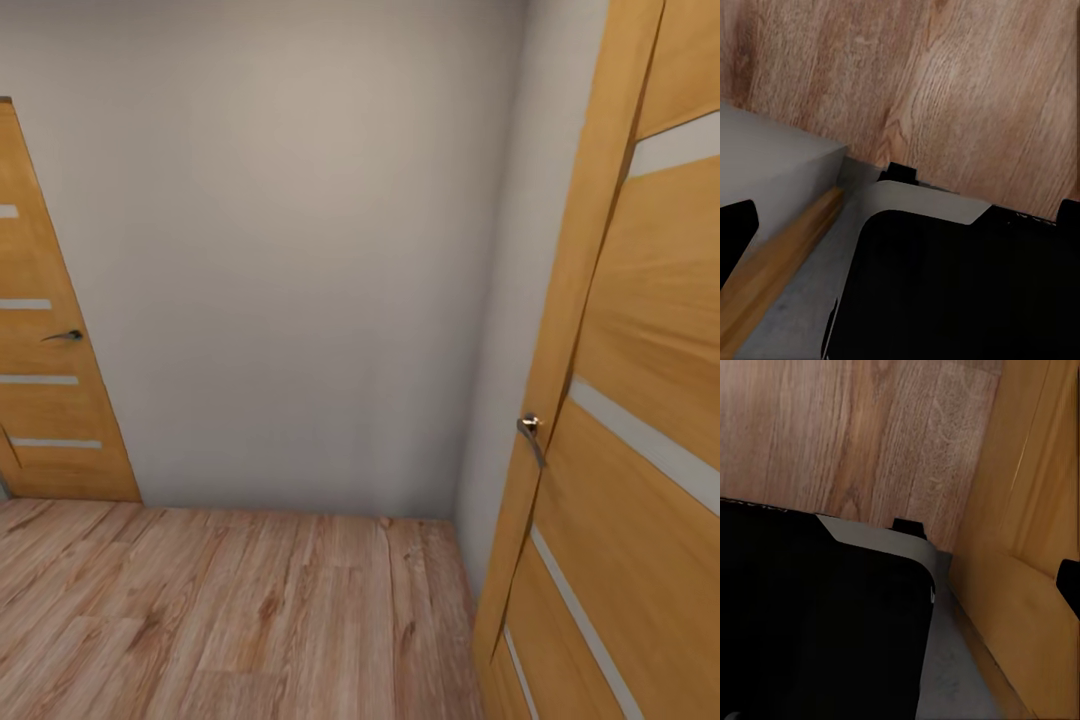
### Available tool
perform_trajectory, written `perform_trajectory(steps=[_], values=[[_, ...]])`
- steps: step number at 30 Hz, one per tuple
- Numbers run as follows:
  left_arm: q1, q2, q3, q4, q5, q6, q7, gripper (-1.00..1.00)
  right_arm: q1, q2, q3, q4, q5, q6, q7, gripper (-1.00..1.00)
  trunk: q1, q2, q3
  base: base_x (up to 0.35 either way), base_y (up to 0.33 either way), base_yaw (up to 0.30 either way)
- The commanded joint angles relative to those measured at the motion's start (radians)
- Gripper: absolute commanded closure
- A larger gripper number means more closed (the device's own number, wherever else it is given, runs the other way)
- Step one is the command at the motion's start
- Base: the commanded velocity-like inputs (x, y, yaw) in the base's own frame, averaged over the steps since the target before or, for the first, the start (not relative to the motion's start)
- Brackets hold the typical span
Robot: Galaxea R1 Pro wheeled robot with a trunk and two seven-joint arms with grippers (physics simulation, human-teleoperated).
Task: Move the two storage containers from the living room to the garage. In the garage, place one container on the floor and stack the other container on top of it (either order is fine).
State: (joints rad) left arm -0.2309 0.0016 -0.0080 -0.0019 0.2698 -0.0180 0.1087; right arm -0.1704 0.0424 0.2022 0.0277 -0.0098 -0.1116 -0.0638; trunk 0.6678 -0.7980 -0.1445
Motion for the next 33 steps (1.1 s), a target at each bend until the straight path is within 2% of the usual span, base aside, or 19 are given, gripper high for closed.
perform_trajectory(steps=[1, 13, 21, 33], values=[[-0.001, 0.000, -0.001, 0.000, 0.005, -0.002, 0.002, -1.00, -0.001, 0.001, 0.006, 0.003, -0.001, -0.005, -0.004, -1.00, 0.001, -0.001, -0.001, 0.321, 0.000, 0.000], [-0.001, 0.000, -0.001, 0.000, 0.005, -0.001, 0.002, -1.00, -0.001, 0.002, 0.005, 0.003, 0.001, -0.004, -0.004, -1.00, 0.001, -0.001, -0.001, 0.322, 0.000, 0.000], [-0.001, 0.000, -0.001, 0.000, 0.003, -0.001, 0.002, -1.00, -0.001, 0.001, 0.007, 0.003, 0.001, -0.005, -0.004, -1.00, 0.001, -0.001, -0.001, 0.321, 0.000, 0.148], [-0.001, 0.000, -0.001, 0.000, 0.005, -0.001, 0.002, -1.00, -0.001, 0.001, 0.006, 0.003, 0.001, -0.007, -0.004, -1.00, 0.001, -0.001, -0.001, 0.321, 0.000, 0.013]])
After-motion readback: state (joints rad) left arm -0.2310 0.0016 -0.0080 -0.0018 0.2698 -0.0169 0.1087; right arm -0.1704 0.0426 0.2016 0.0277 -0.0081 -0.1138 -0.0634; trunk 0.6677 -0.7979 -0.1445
